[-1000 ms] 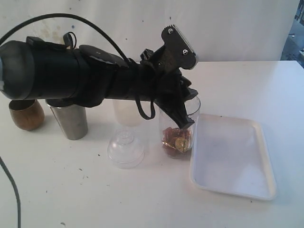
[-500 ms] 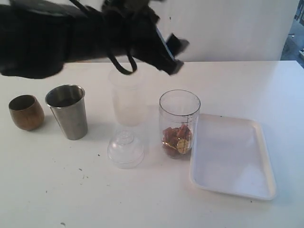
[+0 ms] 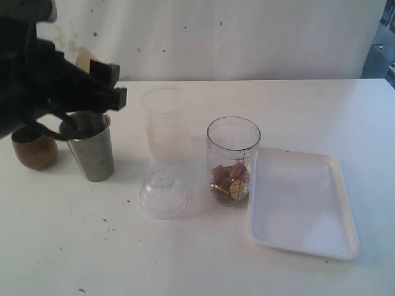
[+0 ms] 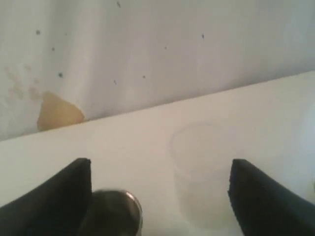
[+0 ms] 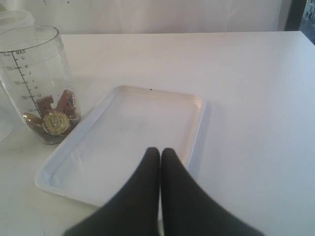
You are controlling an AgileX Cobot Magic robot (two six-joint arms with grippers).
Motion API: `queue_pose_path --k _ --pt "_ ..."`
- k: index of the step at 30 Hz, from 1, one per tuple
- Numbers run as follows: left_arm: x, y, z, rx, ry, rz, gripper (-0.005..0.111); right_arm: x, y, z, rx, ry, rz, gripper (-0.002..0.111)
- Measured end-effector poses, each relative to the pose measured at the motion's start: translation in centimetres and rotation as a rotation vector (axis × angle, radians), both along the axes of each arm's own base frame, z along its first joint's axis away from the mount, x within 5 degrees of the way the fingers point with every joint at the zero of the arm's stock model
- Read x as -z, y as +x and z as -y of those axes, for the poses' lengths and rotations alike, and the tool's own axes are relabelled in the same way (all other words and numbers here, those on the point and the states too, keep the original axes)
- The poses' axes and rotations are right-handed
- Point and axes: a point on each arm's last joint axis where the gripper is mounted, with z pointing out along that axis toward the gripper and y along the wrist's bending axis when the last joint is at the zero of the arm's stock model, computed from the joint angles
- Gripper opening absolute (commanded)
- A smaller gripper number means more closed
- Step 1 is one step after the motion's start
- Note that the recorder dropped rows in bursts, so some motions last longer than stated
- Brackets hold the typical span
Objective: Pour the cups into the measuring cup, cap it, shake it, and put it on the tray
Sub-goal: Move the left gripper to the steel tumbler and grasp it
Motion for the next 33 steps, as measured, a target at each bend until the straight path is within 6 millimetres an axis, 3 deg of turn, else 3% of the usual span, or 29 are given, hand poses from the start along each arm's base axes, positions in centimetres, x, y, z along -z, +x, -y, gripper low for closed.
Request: queue_pose_path --k 2,5,9,16,21,26,33 --pt "1.7 0.0 -0.1 -0.021 -0.005 -0.047 0.106 0.0 0.0 0.0 0.0 0.0 0.0 0.0" --pt "2.3 0.5 -0.8 -0.135 0.013 -0.022 0.105 0.0 0.0 0.0 0.0 0.0 0.0 0.0" --pt "3.3 0.2 -1.3 -0.145 -0.011 0.001 0.105 0.0 0.0 0.0 0.0 0.0 0.0 0.0" --pt "9.8 -2.1 -3.9 -0.206 -0.209 0.048 0.105 0.0 0.0 0.0 0.0 0.0 0.0 0.0" --pt "13.6 -1.1 -2.8 -0.179 -0.143 -0.009 0.105 0.0 0.0 0.0 0.0 0.0 0.0 0.0" --pt "17.2 0.6 -4.1 -0.272 -0.159 -0.077 0.105 0.0 0.0 0.0 0.0 0.0 0.0 0.0" --pt "19.2 3.5 -5.8 -0.242 -0.182 -0.115 0.105 0.0 0.0 0.0 0.0 0.0 0.0 0.0"
